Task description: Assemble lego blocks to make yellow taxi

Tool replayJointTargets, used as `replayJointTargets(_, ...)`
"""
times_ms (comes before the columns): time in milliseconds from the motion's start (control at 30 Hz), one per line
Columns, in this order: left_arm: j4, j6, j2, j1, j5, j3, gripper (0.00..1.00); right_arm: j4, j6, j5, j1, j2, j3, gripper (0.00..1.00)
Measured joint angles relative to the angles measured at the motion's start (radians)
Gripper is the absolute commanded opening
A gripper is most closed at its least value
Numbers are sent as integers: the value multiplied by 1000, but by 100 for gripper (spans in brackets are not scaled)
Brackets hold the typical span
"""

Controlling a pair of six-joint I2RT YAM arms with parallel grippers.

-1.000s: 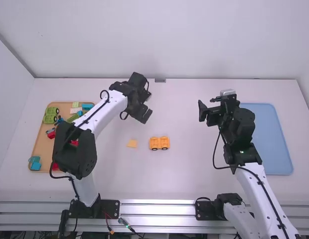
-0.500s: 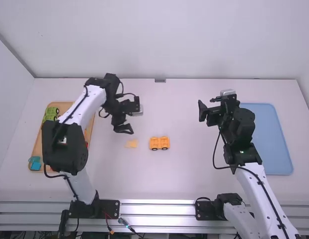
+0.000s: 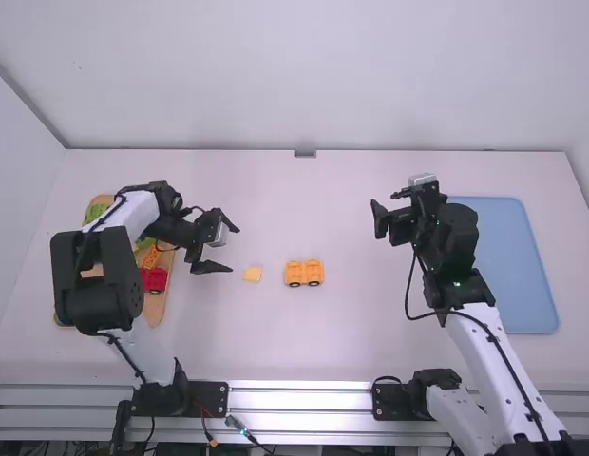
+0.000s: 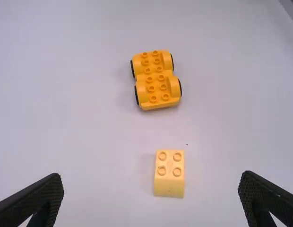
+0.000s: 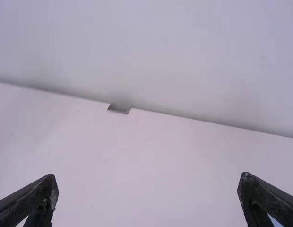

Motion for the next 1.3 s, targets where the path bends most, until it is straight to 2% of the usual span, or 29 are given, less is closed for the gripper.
replayJointTargets(233, 61, 27, 0, 0, 60, -88, 99, 0, -189, -212, 0, 108, 0, 99)
replayJointTargets(500, 171, 26, 0, -20, 68, -179, 99, -60, -496, -516, 0, 249, 0, 99)
replayJointTargets(700, 330, -6, 0, -22, 72, -243, 99, -60, -626, -615, 0, 352, 0, 99)
replayJointTargets(900, 555, -176, 3, -40, 119, -284, 99, -60, -756, -721, 0, 433, 0, 99)
replayJointTargets(1300, 565, -264, 90, -142, 102, -283, 99, -80, -810, -785, 0, 444, 0, 99)
